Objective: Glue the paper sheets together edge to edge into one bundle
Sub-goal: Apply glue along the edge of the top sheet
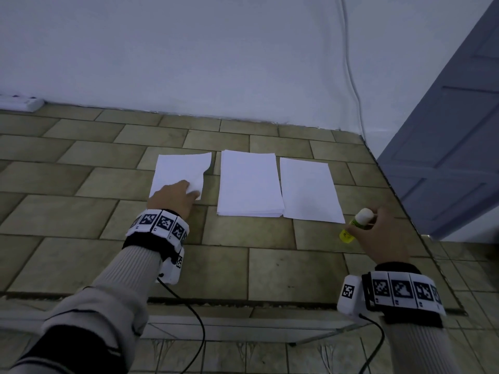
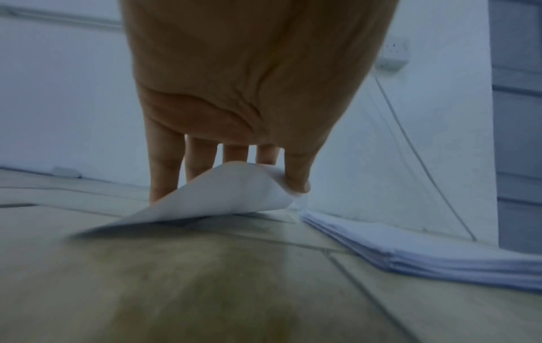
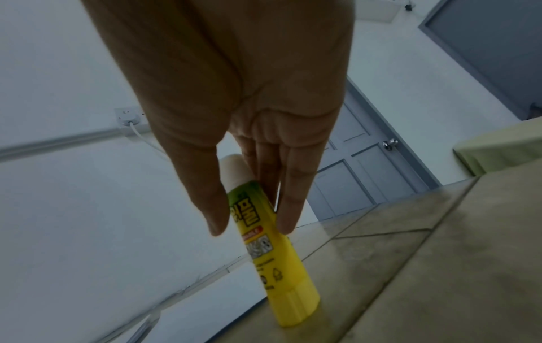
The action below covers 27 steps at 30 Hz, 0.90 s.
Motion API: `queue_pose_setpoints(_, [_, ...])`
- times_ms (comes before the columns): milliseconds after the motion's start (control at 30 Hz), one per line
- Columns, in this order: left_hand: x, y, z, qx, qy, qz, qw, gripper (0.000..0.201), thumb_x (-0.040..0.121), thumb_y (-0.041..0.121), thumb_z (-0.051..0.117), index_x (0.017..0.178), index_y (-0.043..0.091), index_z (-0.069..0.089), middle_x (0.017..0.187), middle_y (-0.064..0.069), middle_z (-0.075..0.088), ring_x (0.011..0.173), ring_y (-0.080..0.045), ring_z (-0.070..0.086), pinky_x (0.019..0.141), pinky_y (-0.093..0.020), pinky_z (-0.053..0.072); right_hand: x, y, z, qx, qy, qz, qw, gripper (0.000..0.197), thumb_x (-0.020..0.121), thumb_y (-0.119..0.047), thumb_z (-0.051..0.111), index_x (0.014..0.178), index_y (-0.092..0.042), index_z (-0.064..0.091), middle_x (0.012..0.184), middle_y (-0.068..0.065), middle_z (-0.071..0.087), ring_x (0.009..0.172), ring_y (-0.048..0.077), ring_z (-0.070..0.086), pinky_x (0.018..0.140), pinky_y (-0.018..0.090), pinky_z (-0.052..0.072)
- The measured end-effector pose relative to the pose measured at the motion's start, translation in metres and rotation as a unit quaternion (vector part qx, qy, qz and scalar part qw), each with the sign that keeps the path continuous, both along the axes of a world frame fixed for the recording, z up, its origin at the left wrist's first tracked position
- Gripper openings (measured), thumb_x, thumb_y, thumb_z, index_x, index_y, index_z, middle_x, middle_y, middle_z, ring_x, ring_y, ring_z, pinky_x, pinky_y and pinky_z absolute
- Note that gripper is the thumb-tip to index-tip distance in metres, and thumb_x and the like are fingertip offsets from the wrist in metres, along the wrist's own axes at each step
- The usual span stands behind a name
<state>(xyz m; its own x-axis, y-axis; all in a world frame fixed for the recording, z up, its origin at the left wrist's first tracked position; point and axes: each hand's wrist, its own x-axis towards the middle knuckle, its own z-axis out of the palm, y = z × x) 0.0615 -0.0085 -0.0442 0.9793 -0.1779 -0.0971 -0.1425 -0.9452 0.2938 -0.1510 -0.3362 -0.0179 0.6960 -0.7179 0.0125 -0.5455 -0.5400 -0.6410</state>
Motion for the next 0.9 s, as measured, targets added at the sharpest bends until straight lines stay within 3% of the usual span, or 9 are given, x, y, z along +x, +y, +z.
queue_pose_setpoints(133, [-0.009, 0.005, 0.025, -0.079, -0.007, -0.021, 0.997, 0.049, 0.099, 0.042, 0.048, 0.142, 0.019, 0.044, 0.134, -0.013, 0.056, 0.114, -0.034, 0.054, 0.093, -0.043, 0.046, 0.001, -0.001, -0.004, 0.002, 0.025, 0.002, 1.000, 0.039, 0.079, -0.012, 0.074, 0.108, 0.002, 0.053, 0.099, 0.021, 0.060, 0.085, 0.031, 0.053, 0.072, 0.037, 0.041])
queue_pose_setpoints(267, [-0.038, -0.002, 0.051, -0.178, 0.039, -0.181, 0.966, 0.046, 0.093, 0.031, 0.062, 0.137, 0.024, 0.049, 0.129, 0.001, 0.058, 0.112, -0.019, 0.054, 0.090, -0.031, 0.042, 0.001, -0.001, -0.006, 0.010, 0.034, 0.006, 0.999, 0.043, 0.080, -0.011, 0.074, 0.116, 0.002, 0.053, 0.107, 0.021, 0.060, 0.085, 0.025, 0.048, 0.071, 0.032, 0.035])
queue_pose_setpoints(400, [-0.068, -0.007, 0.051, -0.138, 0.141, -0.321, 0.926, 0.047, 0.090, 0.036, 0.067, 0.134, 0.028, 0.052, 0.131, 0.011, 0.054, 0.119, -0.009, 0.050, 0.096, -0.023, 0.041, 0.001, 0.003, -0.002, 0.002, 0.027, 0.021, 0.999, 0.040, 0.081, -0.012, 0.074, 0.113, 0.002, 0.057, 0.103, 0.017, 0.061, 0.085, 0.021, 0.048, 0.070, 0.028, 0.033])
queue_pose_setpoints(467, [-0.079, -0.009, 0.042, -0.089, 0.147, -0.374, 0.911, 0.050, 0.090, 0.037, 0.065, 0.136, 0.025, 0.052, 0.137, 0.008, 0.053, 0.125, -0.009, 0.046, 0.108, -0.025, 0.034, 0.002, 0.006, -0.001, 0.000, 0.027, 0.031, 0.999, 0.038, 0.080, -0.014, 0.075, 0.111, 0.000, 0.057, 0.095, 0.011, 0.059, 0.082, 0.020, 0.049, 0.061, 0.027, 0.032])
queue_pose_setpoints(567, [-0.091, -0.010, 0.028, -0.011, 0.122, -0.438, 0.891, 0.051, 0.094, 0.034, 0.062, 0.141, 0.025, 0.047, 0.147, 0.007, 0.043, 0.137, -0.009, 0.035, 0.110, -0.015, 0.019, 0.003, 0.013, 0.003, 0.008, 0.022, 0.050, 0.998, 0.032, 0.080, -0.015, 0.075, 0.104, -0.001, 0.059, 0.086, 0.006, 0.057, 0.070, 0.013, 0.047, 0.053, 0.019, 0.028])
queue_pose_setpoints(633, [-0.099, -0.005, 0.016, 0.001, 0.075, -0.474, 0.877, 0.050, 0.088, 0.030, 0.070, 0.135, 0.023, 0.054, 0.146, -0.001, 0.046, 0.137, -0.017, 0.040, 0.113, -0.026, 0.029, 0.004, 0.018, 0.005, 0.007, 0.012, 0.073, 0.997, 0.029, 0.081, -0.015, 0.074, 0.104, -0.002, 0.061, 0.083, 0.002, 0.057, 0.068, 0.010, 0.048, 0.054, 0.017, 0.030])
queue_pose_setpoints(700, [-0.102, -0.001, 0.006, 0.021, 0.032, -0.498, 0.867, 0.053, 0.074, 0.027, 0.082, 0.123, 0.022, 0.064, 0.139, -0.014, 0.054, 0.132, -0.030, 0.048, 0.107, -0.049, 0.040, 0.007, 0.025, 0.007, 0.014, -0.002, 0.101, 0.995, 0.030, 0.083, -0.016, 0.073, 0.108, -0.005, 0.062, 0.090, 0.001, 0.059, 0.078, 0.013, 0.053, 0.058, 0.015, 0.033])
queue_pose_setpoints(800, [-0.107, 0.002, 0.001, 0.065, 0.047, -0.504, 0.860, 0.059, 0.086, 0.033, 0.068, 0.140, 0.032, 0.045, 0.160, -0.002, 0.015, 0.150, -0.020, 0.001, 0.122, -0.044, 0.013, 0.012, 0.034, 0.007, 0.036, -0.018, 0.135, 0.990, 0.030, 0.084, -0.019, 0.071, 0.111, -0.009, 0.063, 0.097, 0.002, 0.065, 0.085, 0.016, 0.059, 0.067, 0.020, 0.041])
queue_pose_setpoints(900, [-0.108, 0.007, 0.000, 0.113, 0.056, -0.497, 0.859, 0.067, 0.090, 0.033, 0.059, 0.148, 0.040, 0.027, 0.155, 0.011, -0.013, 0.144, -0.012, -0.025, 0.122, -0.036, -0.005, 0.018, 0.045, 0.005, 0.062, -0.018, 0.168, 0.984, 0.028, 0.088, -0.023, 0.067, 0.113, -0.012, 0.063, 0.097, 0.002, 0.063, 0.087, 0.018, 0.061, 0.063, 0.018, 0.044])
